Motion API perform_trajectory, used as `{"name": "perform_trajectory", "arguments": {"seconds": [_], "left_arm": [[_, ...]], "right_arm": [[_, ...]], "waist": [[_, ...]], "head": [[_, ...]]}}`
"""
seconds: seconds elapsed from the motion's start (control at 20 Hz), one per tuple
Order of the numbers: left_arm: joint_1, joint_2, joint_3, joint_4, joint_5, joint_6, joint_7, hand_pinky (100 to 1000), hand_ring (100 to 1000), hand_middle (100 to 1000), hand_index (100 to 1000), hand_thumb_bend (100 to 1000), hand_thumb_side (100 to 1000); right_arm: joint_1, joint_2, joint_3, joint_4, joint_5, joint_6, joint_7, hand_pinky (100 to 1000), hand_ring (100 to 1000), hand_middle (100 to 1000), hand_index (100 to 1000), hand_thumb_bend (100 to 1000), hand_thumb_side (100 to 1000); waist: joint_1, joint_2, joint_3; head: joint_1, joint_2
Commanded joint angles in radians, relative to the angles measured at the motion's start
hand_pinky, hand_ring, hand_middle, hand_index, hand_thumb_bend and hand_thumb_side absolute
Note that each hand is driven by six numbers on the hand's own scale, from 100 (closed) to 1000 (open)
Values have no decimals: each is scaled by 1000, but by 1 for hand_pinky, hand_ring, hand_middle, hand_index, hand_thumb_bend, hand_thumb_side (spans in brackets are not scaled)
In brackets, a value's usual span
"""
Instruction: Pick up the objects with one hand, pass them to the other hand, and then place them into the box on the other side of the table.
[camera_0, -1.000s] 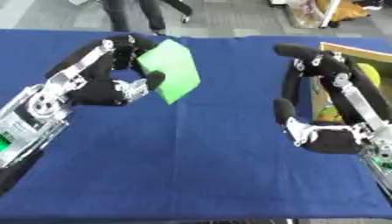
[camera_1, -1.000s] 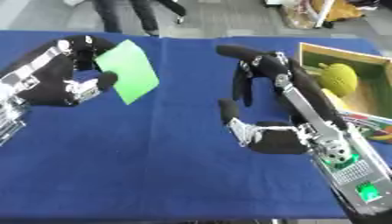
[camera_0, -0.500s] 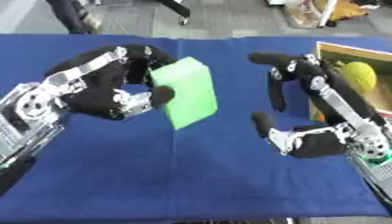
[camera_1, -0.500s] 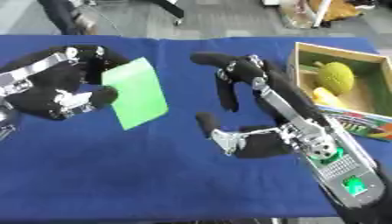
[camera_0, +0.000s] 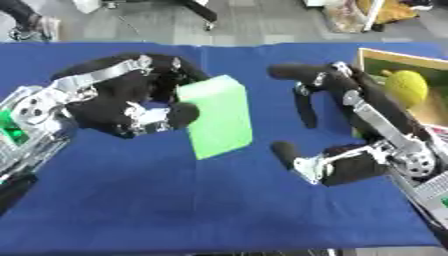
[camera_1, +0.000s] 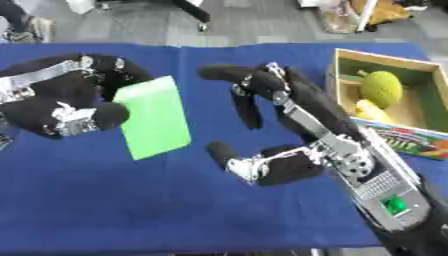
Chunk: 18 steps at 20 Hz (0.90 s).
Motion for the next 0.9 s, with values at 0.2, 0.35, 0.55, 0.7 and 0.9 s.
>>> {"name": "perform_trajectory", "arguments": {"seconds": [0.2, 0.35, 0.55, 0.7, 0.9], "left_arm": [[-33, 9, -4, -16, 2, 16, 4, 665, 490, 460, 614, 100, 387], [-42, 3, -12, -16, 4, 20, -5, 665, 490, 460, 614, 100, 389], [-56, -8, -18, -16, 9, 26, -17, 665, 490, 460, 614, 100, 390], [-66, -16, -24, -16, 12, 31, -26, 665, 490, 460, 613, 100, 395], [-75, -25, -34, -16, 15, 40, -38, 665, 490, 460, 614, 100, 399]], "right_arm": [[-39, -3, 10, -21, 17, -23, 17, 201, 215, 225, 917, 274, 266], [-45, -1, 13, -21, 20, -25, 22, 200, 213, 222, 918, 285, 261], [-53, 2, 18, -21, 22, -25, 26, 197, 211, 218, 918, 294, 252], [-57, 5, 23, -21, 22, -24, 30, 194, 208, 215, 919, 296, 249], [-60, 9, 21, -21, 26, -19, 25, 190, 206, 210, 918, 310, 232]], "waist": [[16, -30, -1], [16, -30, 0], [15, -30, 1], [15, -30, 2], [15, -30, 1]], "head": [[4, 5], [6, 5], [7, 5], [8, 5], [11, 5]]}}
